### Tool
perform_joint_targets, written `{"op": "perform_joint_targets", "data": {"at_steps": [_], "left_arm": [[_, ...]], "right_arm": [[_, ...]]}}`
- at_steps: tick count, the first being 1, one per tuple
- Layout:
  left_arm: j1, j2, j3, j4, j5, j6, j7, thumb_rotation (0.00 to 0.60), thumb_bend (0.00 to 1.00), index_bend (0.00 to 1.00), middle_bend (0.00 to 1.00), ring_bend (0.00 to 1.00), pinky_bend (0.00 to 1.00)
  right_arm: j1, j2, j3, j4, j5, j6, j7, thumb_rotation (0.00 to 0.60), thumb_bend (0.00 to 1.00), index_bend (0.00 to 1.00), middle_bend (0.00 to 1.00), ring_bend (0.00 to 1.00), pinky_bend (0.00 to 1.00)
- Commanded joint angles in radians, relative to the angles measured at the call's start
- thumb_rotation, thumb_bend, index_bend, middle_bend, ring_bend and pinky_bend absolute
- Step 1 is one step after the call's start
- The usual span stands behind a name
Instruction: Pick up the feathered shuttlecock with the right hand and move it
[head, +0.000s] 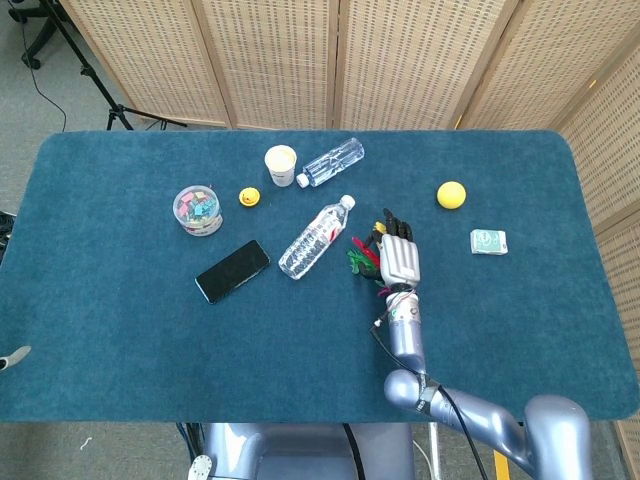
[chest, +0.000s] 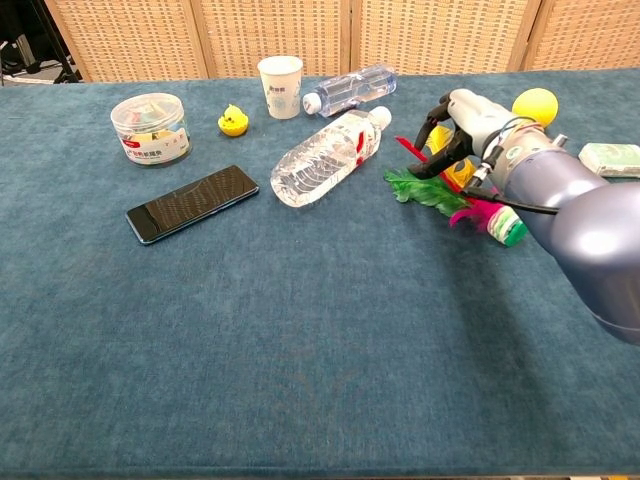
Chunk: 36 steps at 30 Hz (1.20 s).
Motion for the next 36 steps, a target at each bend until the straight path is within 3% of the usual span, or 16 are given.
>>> {"op": "perform_joint_targets", "data": {"at_steps": [1, 17, 36], "left_arm": [[0.001, 0.000, 0.000, 0.000, -0.001, 0.001, -0.003, 0.600, 0.00, 0.00, 0.00, 0.00, 0.00], [0.001, 0.000, 0.001, -0.001, 0.003, 0.001, 0.004, 0.600, 0.00, 0.00, 0.00, 0.00, 0.00], [0.002, -0.001, 0.006, -0.002, 0.012, 0.005, 0.003, 0.600, 0.00, 0.00, 0.00, 0.00, 0.00]], "right_arm": [[0.002, -0.003, -0.002, 0.011, 0.000, -0.003, 0.004, 0.600, 0.35, 0.52, 0.00, 0.00, 0.00], [-0.012, 0.002, -0.021, 0.032, -0.026, 0.002, 0.029, 0.600, 0.42, 0.62, 0.00, 0.00, 0.00], [-0.049, 0.059, -0.023, -0.059, -0.063, 0.020, 0.077, 0.600, 0.49, 0.67, 0.00, 0.00, 0.00]]}}
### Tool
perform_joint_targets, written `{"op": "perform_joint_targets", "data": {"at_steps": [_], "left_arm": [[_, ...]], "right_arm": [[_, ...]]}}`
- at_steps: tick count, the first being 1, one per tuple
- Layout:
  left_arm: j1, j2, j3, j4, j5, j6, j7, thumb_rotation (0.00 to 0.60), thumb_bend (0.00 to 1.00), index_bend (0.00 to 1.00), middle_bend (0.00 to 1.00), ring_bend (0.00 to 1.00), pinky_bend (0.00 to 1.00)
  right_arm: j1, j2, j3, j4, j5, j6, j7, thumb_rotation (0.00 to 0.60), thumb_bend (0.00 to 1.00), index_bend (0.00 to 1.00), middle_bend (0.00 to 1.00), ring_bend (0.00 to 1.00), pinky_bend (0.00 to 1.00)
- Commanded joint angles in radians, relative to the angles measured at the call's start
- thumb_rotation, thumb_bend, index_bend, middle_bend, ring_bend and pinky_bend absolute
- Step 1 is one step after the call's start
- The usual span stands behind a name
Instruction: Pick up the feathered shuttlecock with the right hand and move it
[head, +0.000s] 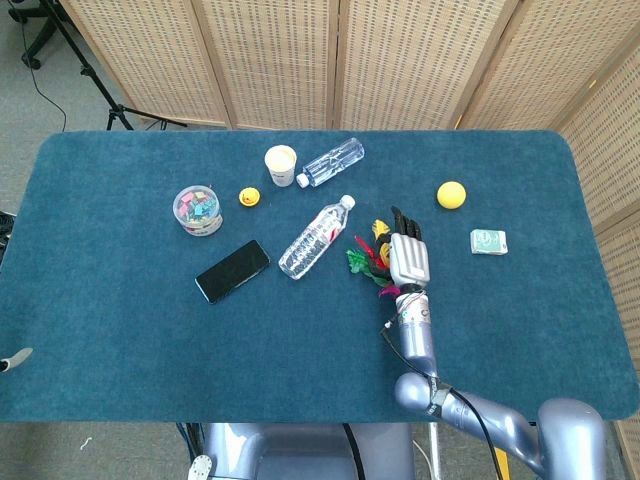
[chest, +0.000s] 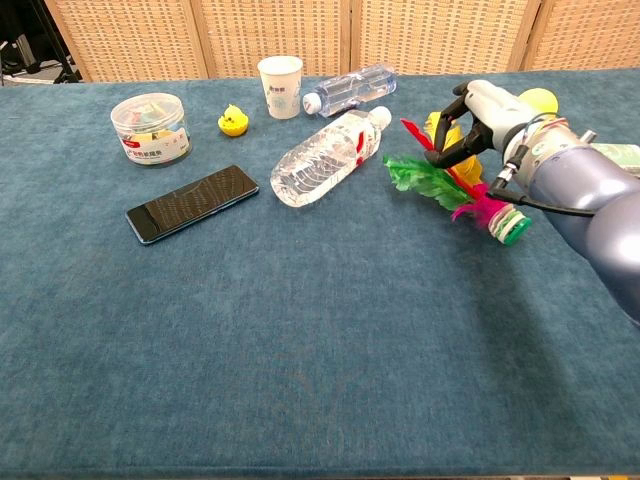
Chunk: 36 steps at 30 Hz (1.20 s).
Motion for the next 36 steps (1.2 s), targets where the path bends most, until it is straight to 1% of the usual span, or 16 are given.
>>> {"op": "perform_joint_targets", "data": {"at_steps": [1, 6, 12, 14, 17, 22, 24, 26, 36], "left_arm": [[0.000, 0.000, 0.000, 0.000, 0.002, 0.001, 0.001, 0.600, 0.00, 0.00, 0.00, 0.00, 0.00], [0.001, -0.001, 0.003, -0.002, 0.007, 0.005, 0.004, 0.600, 0.00, 0.00, 0.00, 0.00, 0.00], [0.005, -0.004, 0.007, -0.007, 0.018, 0.015, 0.014, 0.600, 0.00, 0.00, 0.00, 0.00, 0.00], [0.006, -0.005, 0.009, -0.009, 0.021, 0.019, 0.021, 0.600, 0.00, 0.00, 0.00, 0.00, 0.00], [0.006, -0.007, 0.010, -0.013, 0.023, 0.020, 0.028, 0.600, 0.00, 0.00, 0.00, 0.00, 0.00], [0.006, -0.011, 0.013, -0.019, 0.032, 0.025, 0.046, 0.600, 0.00, 0.00, 0.00, 0.00, 0.00], [0.007, -0.013, 0.015, -0.022, 0.034, 0.028, 0.054, 0.600, 0.00, 0.00, 0.00, 0.00, 0.00], [0.007, -0.014, 0.015, -0.023, 0.035, 0.029, 0.059, 0.600, 0.00, 0.00, 0.00, 0.00, 0.00], [0.007, -0.018, 0.017, -0.028, 0.039, 0.033, 0.075, 0.600, 0.00, 0.00, 0.00, 0.00, 0.00]], "right_arm": [[-0.010, 0.015, 0.003, -0.024, -0.010, 0.006, 0.019, 0.600, 0.49, 0.67, 0.00, 0.00, 0.00], [-0.046, 0.068, -0.002, -0.099, -0.046, 0.026, 0.062, 0.600, 0.50, 0.67, 0.01, 0.00, 0.00], [-0.114, 0.161, -0.016, -0.218, -0.118, 0.054, 0.160, 0.600, 0.50, 0.68, 0.01, 0.00, 0.00], [-0.143, 0.199, -0.027, -0.259, -0.155, 0.061, 0.207, 0.600, 0.50, 0.68, 0.01, 0.00, 0.00], [-0.168, 0.229, -0.040, -0.289, -0.191, 0.070, 0.250, 0.600, 0.50, 0.68, 0.02, 0.00, 0.00], [-0.225, 0.282, -0.084, -0.334, -0.281, 0.101, 0.342, 0.600, 0.50, 0.69, 0.02, 0.00, 0.00], [-0.250, 0.297, -0.114, -0.333, -0.337, 0.120, 0.389, 0.600, 0.51, 0.69, 0.02, 0.00, 0.00], [-0.264, 0.301, -0.131, -0.319, -0.368, 0.129, 0.425, 0.600, 0.50, 0.69, 0.02, 0.00, 0.00], [-0.313, 0.311, -0.183, -0.237, -0.449, 0.152, 0.561, 0.600, 0.50, 0.69, 0.02, 0.00, 0.00]]}}
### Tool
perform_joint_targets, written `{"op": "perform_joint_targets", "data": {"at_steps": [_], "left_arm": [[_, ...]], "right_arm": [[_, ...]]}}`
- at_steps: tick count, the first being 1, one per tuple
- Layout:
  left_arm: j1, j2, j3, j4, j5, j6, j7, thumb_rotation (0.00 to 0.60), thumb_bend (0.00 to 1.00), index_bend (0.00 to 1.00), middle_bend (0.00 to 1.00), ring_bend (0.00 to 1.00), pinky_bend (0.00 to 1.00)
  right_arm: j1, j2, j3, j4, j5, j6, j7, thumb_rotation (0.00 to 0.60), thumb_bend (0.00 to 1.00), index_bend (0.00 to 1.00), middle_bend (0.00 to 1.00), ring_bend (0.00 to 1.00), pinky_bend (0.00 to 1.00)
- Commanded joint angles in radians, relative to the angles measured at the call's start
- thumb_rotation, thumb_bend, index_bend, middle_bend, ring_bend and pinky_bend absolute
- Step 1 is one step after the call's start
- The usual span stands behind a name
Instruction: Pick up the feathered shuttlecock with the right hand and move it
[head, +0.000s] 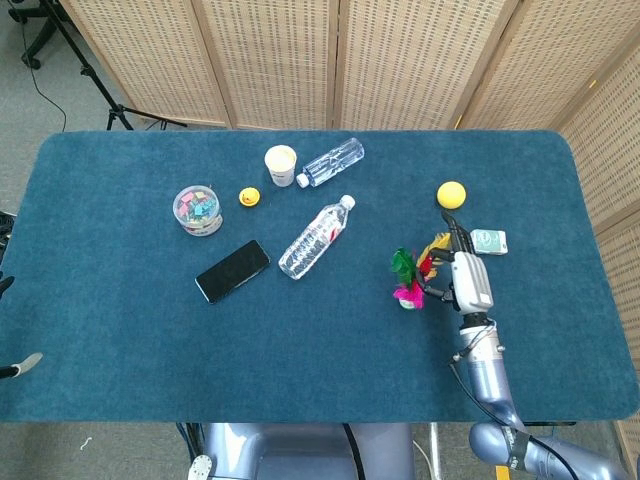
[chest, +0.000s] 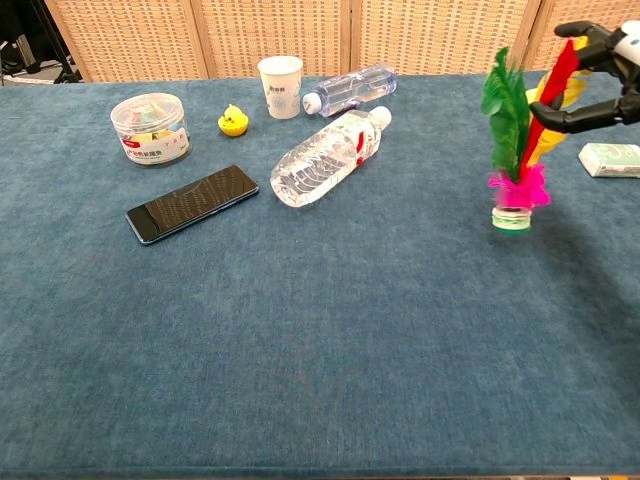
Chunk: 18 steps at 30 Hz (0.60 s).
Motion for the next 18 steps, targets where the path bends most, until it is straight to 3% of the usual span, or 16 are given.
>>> {"op": "perform_joint_targets", "data": {"at_steps": [1, 18], "left_arm": [[-0.001, -0.001, 0.001, -0.001, 0.001, 0.000, 0.005, 0.600, 0.00, 0.00, 0.00, 0.00, 0.00], [0.004, -0.003, 0.004, -0.010, 0.006, 0.012, 0.016, 0.600, 0.00, 0.00, 0.00, 0.00, 0.00]], "right_arm": [[-0.021, 0.009, -0.021, 0.026, -0.028, 0.007, 0.053, 0.600, 0.50, 0.69, 0.02, 0.00, 0.00], [-0.105, 0.045, -0.137, 0.078, -0.157, 0.047, 0.182, 0.600, 0.47, 0.69, 0.02, 0.00, 0.00]]}}
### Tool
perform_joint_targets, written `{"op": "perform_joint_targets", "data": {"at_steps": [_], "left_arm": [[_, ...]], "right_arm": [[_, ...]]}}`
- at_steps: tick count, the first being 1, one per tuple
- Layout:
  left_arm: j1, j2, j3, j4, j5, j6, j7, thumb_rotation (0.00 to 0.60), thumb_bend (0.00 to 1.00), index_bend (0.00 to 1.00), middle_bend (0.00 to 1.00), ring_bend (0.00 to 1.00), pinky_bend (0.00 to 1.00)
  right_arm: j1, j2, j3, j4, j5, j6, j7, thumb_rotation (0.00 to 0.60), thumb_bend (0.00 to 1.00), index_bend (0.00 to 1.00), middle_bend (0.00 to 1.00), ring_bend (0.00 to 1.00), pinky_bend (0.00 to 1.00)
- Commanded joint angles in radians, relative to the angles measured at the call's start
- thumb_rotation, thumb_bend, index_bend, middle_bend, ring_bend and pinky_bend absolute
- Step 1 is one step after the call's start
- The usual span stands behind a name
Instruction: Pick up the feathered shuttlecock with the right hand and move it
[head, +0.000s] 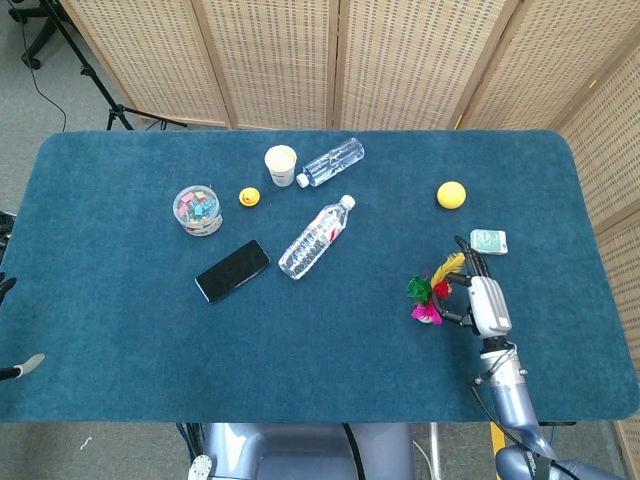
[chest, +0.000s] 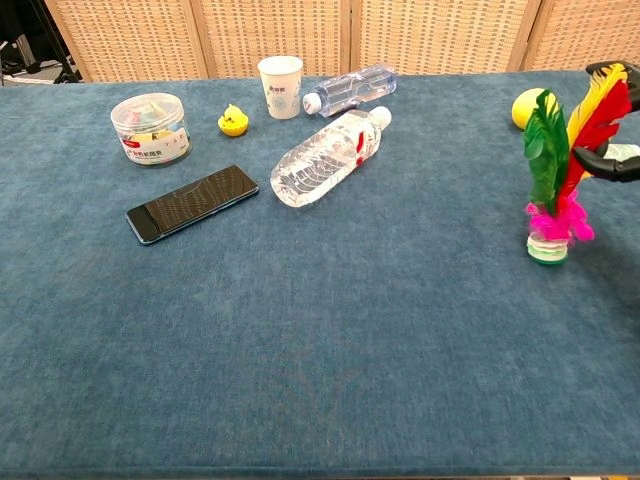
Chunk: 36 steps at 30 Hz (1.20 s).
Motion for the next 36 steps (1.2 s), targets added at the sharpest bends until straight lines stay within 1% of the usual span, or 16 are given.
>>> {"op": "perform_joint_targets", "data": {"at_steps": [1, 3, 5, 7, 9, 10, 12, 14, 16, 17, 22, 25, 29, 33, 36], "left_arm": [[0.001, 0.000, 0.001, 0.000, 0.003, 0.002, -0.001, 0.600, 0.00, 0.00, 0.00, 0.00, 0.00], [0.002, 0.000, 0.002, 0.000, 0.004, 0.004, 0.000, 0.600, 0.00, 0.00, 0.00, 0.00, 0.00], [0.002, 0.000, 0.003, 0.000, 0.007, 0.006, 0.000, 0.600, 0.00, 0.00, 0.00, 0.00, 0.00], [0.003, 0.000, 0.003, 0.000, 0.008, 0.008, 0.000, 0.600, 0.00, 0.00, 0.00, 0.00, 0.00], [0.004, 0.000, 0.003, 0.000, 0.009, 0.010, -0.001, 0.600, 0.00, 0.00, 0.00, 0.00, 0.00], [0.005, 0.000, 0.004, 0.000, 0.010, 0.011, -0.001, 0.600, 0.00, 0.00, 0.00, 0.00, 0.00], [0.005, 0.000, 0.004, 0.000, 0.012, 0.013, -0.001, 0.600, 0.00, 0.00, 0.00, 0.00, 0.00], [0.006, 0.000, 0.005, 0.000, 0.013, 0.014, -0.002, 0.600, 0.00, 0.00, 0.00, 0.00, 0.00], [0.006, 0.000, 0.005, 0.000, 0.014, 0.015, -0.002, 0.600, 0.00, 0.00, 0.00, 0.00, 0.00], [0.007, 0.000, 0.005, -0.001, 0.015, 0.016, -0.003, 0.600, 0.00, 0.00, 0.00, 0.00, 0.00], [0.009, 0.001, 0.006, 0.000, 0.018, 0.022, -0.004, 0.600, 0.00, 0.00, 0.00, 0.00, 0.00], [0.011, 0.002, 0.008, 0.001, 0.023, 0.026, -0.007, 0.600, 0.00, 0.00, 0.00, 0.00, 0.00], [0.011, 0.003, 0.007, 0.004, 0.021, 0.026, -0.013, 0.600, 0.00, 0.00, 0.00, 0.00, 0.00], [0.011, 0.005, 0.007, 0.006, 0.021, 0.026, -0.020, 0.600, 0.00, 0.00, 0.00, 0.00, 0.00], [0.011, 0.005, 0.008, 0.007, 0.023, 0.026, -0.023, 0.600, 0.00, 0.00, 0.00, 0.00, 0.00]], "right_arm": [[-0.016, 0.007, -0.023, 0.009, -0.023, 0.009, 0.018, 0.600, 0.47, 0.69, 0.02, 0.00, 0.00], [-0.023, 0.010, -0.034, 0.013, -0.035, 0.013, 0.027, 0.600, 0.47, 0.69, 0.02, 0.00, 0.00], [-0.031, 0.014, -0.047, 0.017, -0.051, 0.020, 0.033, 0.600, 0.47, 0.65, 0.01, 0.00, 0.00], [-0.042, 0.019, -0.062, 0.025, -0.071, 0.032, 0.040, 0.600, 0.45, 0.59, 0.00, 0.00, 0.00], [-0.056, 0.024, -0.078, 0.040, -0.091, 0.052, 0.043, 0.600, 0.42, 0.51, 0.00, 0.00, 0.00], [-0.060, 0.027, -0.082, 0.043, -0.097, 0.057, 0.045, 0.600, 0.38, 0.43, 0.00, 0.00, 0.00], [-0.068, 0.037, -0.092, 0.051, -0.113, 0.066, 0.046, 0.600, 0.18, 0.26, 0.00, 0.00, 0.00], [-0.074, 0.051, -0.098, 0.050, -0.129, 0.079, 0.047, 0.600, 0.04, 0.16, 0.00, 0.00, 0.00], [-0.079, 0.063, -0.100, 0.042, -0.137, 0.087, 0.049, 0.600, 0.00, 0.10, 0.00, 0.00, 0.00], [-0.080, 0.066, -0.100, 0.040, -0.140, 0.091, 0.048, 0.600, 0.00, 0.08, 0.00, 0.00, 0.00], [-0.094, 0.109, -0.102, -0.001, -0.162, 0.119, 0.034, 0.600, 0.00, 0.05, 0.00, 0.00, 0.00], [-0.117, 0.180, -0.121, -0.058, -0.183, 0.140, 0.010, 0.600, 0.00, 0.04, 0.00, 0.00, 0.00], [-0.157, 0.268, -0.147, -0.103, -0.197, 0.173, -0.068, 0.600, 0.00, 0.01, 0.00, 0.00, 0.00], [-0.201, 0.320, -0.166, -0.119, -0.199, 0.211, -0.114, 0.600, 0.00, 0.01, 0.00, 0.00, 0.00], [-0.234, 0.335, -0.182, -0.108, -0.208, 0.242, -0.130, 0.600, 0.00, 0.01, 0.00, 0.00, 0.00]]}}
